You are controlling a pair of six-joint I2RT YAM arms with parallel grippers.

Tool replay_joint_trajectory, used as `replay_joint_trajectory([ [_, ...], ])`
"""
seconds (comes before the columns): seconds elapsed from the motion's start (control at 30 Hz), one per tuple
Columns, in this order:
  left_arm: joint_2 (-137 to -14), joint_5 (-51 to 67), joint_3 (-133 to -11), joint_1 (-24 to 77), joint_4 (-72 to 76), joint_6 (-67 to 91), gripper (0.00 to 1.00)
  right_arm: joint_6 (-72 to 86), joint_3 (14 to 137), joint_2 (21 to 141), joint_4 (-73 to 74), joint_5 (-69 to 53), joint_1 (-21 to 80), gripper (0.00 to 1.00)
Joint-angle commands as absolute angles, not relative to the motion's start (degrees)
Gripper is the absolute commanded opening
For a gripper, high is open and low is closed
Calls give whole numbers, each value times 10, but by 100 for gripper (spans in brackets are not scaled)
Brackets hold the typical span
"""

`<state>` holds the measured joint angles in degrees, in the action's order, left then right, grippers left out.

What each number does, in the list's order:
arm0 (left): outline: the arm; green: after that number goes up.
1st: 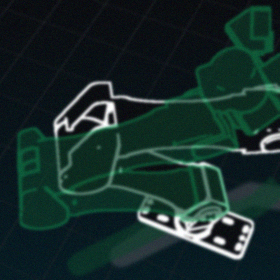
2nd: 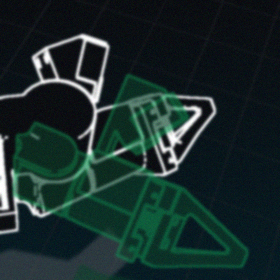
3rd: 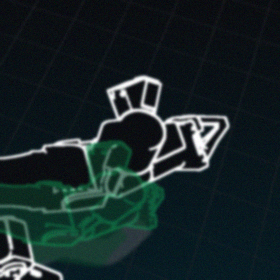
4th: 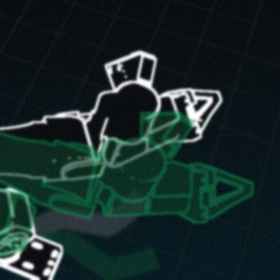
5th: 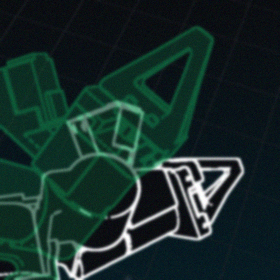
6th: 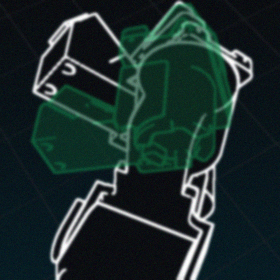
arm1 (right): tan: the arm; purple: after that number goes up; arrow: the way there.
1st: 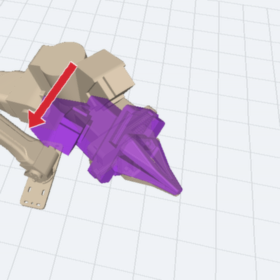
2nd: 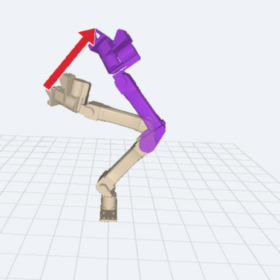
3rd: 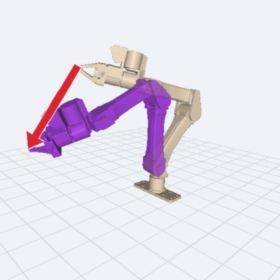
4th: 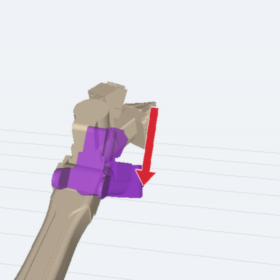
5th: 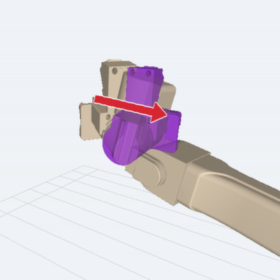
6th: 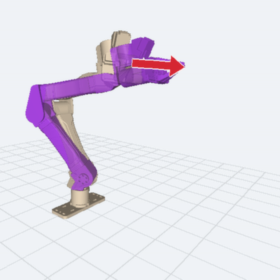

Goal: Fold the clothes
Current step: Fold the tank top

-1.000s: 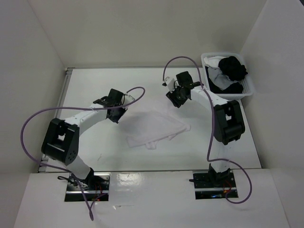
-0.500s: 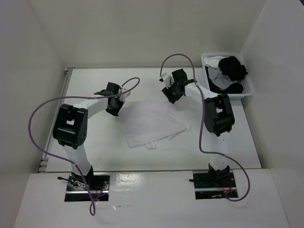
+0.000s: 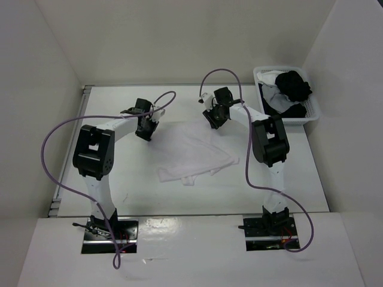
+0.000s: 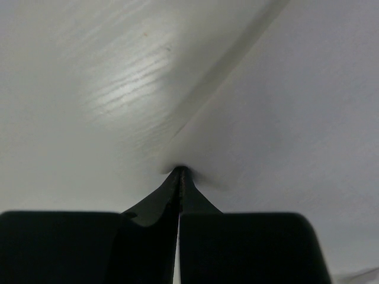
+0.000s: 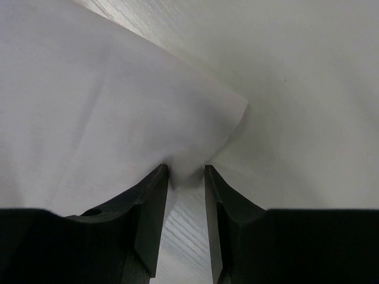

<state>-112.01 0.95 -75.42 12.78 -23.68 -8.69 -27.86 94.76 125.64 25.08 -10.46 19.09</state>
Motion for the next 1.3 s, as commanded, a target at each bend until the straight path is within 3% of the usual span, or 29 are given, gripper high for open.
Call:
replay_joint_trajectory([
  [0.0, -1170, 20, -772, 117, -237, -78, 2, -268, 973, 1271, 243, -104, 194, 38],
  [0.07, -1185, 20, -796, 117, -237, -78, 0, -268, 967, 1276, 243, -98, 194, 23],
  [0.2, -1214, 15, -855, 117, -264, -78, 0, -268, 948, 1270, 237, -73, 194, 7],
  [0.37, -1252, 20, -938, 117, -286, -78, 0, -257, 938, 1264, 224, -62, 182, 6],
  [0.9, -1386, 15, -1216, 106, -378, -78, 2, -208, 1095, 1326, 258, -35, 138, 3],
  [1.0, -1381, 20, -1251, 101, -394, -73, 3, -202, 1095, 1305, 269, -53, 138, 19],
  [1.03, -1373, 20, -1251, 101, -401, -73, 5, -202, 1089, 1286, 276, -53, 138, 30],
  [1.1, -1330, 42, -1239, 101, -401, -68, 10, -202, 1067, 1259, 276, -60, 138, 43],
  [1.27, -1155, 117, -1096, 108, -396, -73, 39, -202, 967, 1100, 276, -73, 143, 60],
])
